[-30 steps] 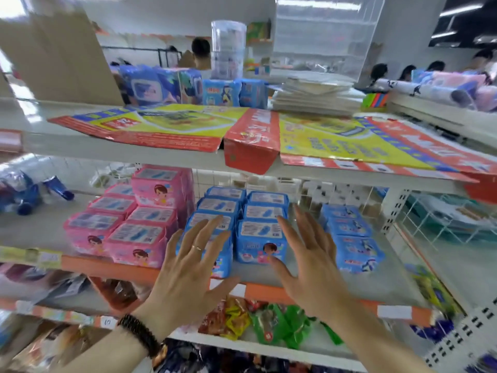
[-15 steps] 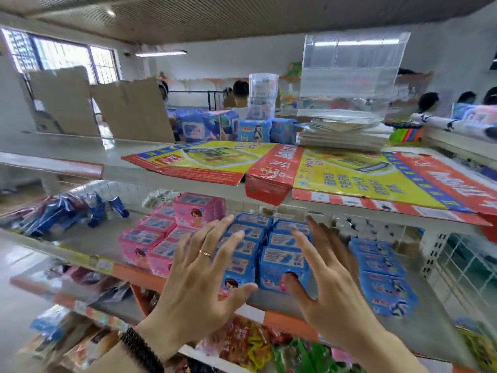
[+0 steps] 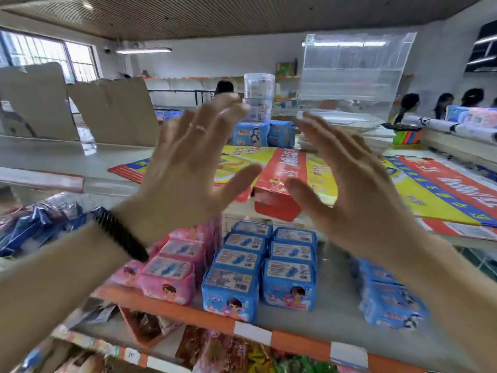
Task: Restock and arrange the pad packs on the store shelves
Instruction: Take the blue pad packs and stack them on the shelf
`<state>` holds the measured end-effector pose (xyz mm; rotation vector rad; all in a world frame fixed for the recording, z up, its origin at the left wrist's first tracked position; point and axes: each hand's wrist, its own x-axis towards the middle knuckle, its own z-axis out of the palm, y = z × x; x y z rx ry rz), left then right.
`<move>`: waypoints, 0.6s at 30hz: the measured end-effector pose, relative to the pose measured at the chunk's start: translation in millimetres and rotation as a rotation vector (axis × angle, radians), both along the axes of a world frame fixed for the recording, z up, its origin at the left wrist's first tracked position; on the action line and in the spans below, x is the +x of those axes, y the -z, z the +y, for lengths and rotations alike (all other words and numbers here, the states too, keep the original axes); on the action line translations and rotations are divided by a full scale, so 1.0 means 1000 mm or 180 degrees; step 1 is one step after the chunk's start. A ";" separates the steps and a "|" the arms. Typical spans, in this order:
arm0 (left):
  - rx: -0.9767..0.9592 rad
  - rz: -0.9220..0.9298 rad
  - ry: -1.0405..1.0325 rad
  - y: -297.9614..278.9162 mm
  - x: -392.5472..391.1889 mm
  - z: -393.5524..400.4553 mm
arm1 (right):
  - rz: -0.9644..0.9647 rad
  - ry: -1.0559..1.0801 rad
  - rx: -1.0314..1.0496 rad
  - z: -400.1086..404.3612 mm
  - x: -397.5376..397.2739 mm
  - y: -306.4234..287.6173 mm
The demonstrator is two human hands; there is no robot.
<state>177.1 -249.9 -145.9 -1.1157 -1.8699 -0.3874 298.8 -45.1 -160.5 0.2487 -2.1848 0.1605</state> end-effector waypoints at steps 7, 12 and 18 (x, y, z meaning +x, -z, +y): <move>0.0029 -0.0108 0.0095 -0.050 -0.129 0.009 | -0.0082 0.0613 0.0056 0.025 -0.113 -0.059; -0.0217 -0.0071 0.0042 -0.079 -0.209 0.033 | -0.0318 0.1006 0.0122 0.048 -0.189 -0.086; -0.0860 -0.0153 -0.0238 -0.074 -0.284 0.082 | -0.0581 0.1321 0.0142 0.078 -0.263 -0.100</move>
